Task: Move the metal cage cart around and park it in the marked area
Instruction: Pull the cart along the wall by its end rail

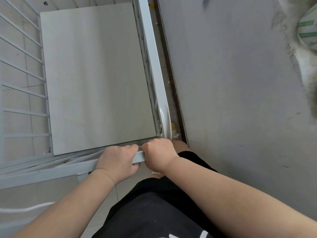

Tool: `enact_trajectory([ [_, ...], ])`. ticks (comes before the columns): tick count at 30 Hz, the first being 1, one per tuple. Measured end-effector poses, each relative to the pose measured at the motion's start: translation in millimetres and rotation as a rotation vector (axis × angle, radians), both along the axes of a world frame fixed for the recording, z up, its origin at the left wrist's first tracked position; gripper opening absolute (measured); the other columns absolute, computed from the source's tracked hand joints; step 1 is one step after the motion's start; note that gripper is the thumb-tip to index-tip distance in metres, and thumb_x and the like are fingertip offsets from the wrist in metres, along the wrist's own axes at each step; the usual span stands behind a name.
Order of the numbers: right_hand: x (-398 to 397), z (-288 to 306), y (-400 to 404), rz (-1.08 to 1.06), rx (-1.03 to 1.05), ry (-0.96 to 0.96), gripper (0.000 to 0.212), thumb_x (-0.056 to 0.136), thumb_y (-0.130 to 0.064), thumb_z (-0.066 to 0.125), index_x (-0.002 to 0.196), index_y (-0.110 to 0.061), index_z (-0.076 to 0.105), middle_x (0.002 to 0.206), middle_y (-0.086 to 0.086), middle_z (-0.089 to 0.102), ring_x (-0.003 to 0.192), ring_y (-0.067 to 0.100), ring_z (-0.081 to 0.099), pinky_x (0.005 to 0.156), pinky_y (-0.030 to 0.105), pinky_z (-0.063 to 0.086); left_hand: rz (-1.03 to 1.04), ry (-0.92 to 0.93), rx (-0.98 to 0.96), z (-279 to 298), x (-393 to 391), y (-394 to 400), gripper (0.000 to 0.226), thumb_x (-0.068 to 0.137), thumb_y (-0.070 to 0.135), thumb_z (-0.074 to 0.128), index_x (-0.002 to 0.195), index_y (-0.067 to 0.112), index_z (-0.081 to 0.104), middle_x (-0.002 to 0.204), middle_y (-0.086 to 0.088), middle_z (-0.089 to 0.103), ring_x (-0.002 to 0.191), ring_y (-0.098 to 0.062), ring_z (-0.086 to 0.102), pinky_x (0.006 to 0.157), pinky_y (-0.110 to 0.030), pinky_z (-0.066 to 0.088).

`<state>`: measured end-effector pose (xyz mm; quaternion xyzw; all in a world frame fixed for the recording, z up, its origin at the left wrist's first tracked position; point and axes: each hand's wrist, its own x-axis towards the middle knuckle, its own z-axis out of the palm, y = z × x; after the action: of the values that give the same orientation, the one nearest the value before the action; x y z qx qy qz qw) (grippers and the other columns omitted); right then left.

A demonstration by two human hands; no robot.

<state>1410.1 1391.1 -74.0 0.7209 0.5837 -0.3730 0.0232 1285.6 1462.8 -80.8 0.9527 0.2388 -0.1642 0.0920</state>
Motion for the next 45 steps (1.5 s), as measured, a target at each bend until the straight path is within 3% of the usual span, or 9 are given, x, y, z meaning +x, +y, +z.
enact_trajectory([
  [7,-0.6,1.7,0.9,0.015,-0.018,-0.011,0.018,0.087,-0.01,0.05,0.098,-0.009,0.064,0.085,0.008,0.057,0.075,0.027,0.048,0.061,0.028,0.032,-0.013,0.018,-0.033,1.1,0.3,-0.7,0.041,0.026,0.034,0.085,0.049,0.018,0.054,0.037,0.002,0.054,0.027,-0.021,0.052,0.028,-0.016,0.032],
  [11,-1.5,2.0,0.5,0.005,-0.03,-0.019,0.018,0.086,-0.009,0.05,0.097,-0.01,0.064,0.081,0.007,0.055,0.075,0.028,0.05,0.061,0.028,0.033,-0.019,-0.01,-0.019,3.4,0.9,-0.5,0.042,0.025,0.034,0.086,0.048,0.018,0.054,0.035,0.001,0.054,0.026,-0.022,0.052,0.03,-0.014,0.028],
  [14,-3.8,3.6,0.2,-0.016,-0.041,-0.039,0.018,0.085,-0.009,0.051,0.097,-0.011,0.064,0.089,0.01,0.063,0.076,0.028,0.051,0.065,0.029,0.036,-0.008,0.001,-0.023,2.5,0.4,-0.8,0.044,0.026,0.033,0.088,0.048,0.017,0.053,0.035,0.0,0.053,0.026,-0.024,0.051,0.041,-0.013,0.019],
  [16,-5.0,3.8,0.4,-0.019,-0.045,-0.056,0.019,0.086,-0.009,0.051,0.099,-0.01,0.064,0.091,0.01,0.063,0.079,0.029,0.055,0.066,0.03,0.038,0.006,0.019,-0.01,3.2,-0.3,-1.8,0.036,0.043,0.034,0.085,0.056,0.015,0.058,0.045,-0.003,0.062,0.037,-0.027,0.06,0.045,-0.019,0.022],
  [19,-7.1,4.0,1.6,-0.009,-0.053,-0.079,0.019,0.086,-0.01,0.051,0.1,-0.011,0.064,0.096,0.01,0.066,0.088,0.031,0.062,0.067,0.031,0.04,0.074,0.026,-0.084,9.3,0.7,-3.3,0.024,0.081,0.036,0.06,0.089,0.013,0.061,0.088,-0.006,0.072,0.082,-0.034,0.068,0.058,-0.029,0.031],
  [22,-8.1,4.0,2.4,-0.011,-0.063,-0.097,0.019,0.086,-0.011,0.051,0.1,-0.011,0.064,0.099,0.01,0.067,0.091,0.031,0.063,0.069,0.032,0.043,0.05,0.11,-0.097,10.9,2.4,-2.6,0.027,0.088,0.039,0.047,0.101,0.017,0.055,0.105,-0.004,0.068,0.098,-0.032,0.063,0.065,-0.029,0.031],
  [34,-9.7,6.2,1.3,-0.015,-0.09,-0.132,0.014,0.085,-0.015,0.056,0.097,-0.012,0.063,0.091,0.008,0.064,0.08,0.029,0.057,0.064,0.029,0.038,0.025,0.112,-0.103,9.3,1.7,-3.1,0.026,0.088,0.037,0.046,0.105,0.019,0.052,0.107,-0.002,0.066,0.097,-0.03,0.063,0.065,-0.031,0.034],
  [39,-10.7,10.0,0.7,-0.033,-0.087,-0.125,0.019,0.085,-0.009,0.053,0.1,-0.011,0.064,0.099,0.01,0.066,0.09,0.031,0.062,0.066,0.029,0.039,0.013,0.106,-0.089,8.4,2.2,-3.6,0.024,0.086,0.036,0.047,0.101,0.018,0.053,0.106,-0.003,0.067,0.098,-0.031,0.063,0.066,-0.031,0.035],
  [45,-9.9,8.0,0.1,-0.048,-0.052,-0.116,0.017,0.084,-0.008,0.053,0.097,-0.011,0.063,0.08,0.004,0.048,0.076,0.028,0.052,0.065,0.028,0.039,0.027,0.104,-0.048,5.5,2.1,-4.5,0.025,0.086,0.037,0.048,0.101,0.018,0.055,0.105,-0.004,0.068,0.098,-0.032,0.063,0.065,-0.029,0.033],
])
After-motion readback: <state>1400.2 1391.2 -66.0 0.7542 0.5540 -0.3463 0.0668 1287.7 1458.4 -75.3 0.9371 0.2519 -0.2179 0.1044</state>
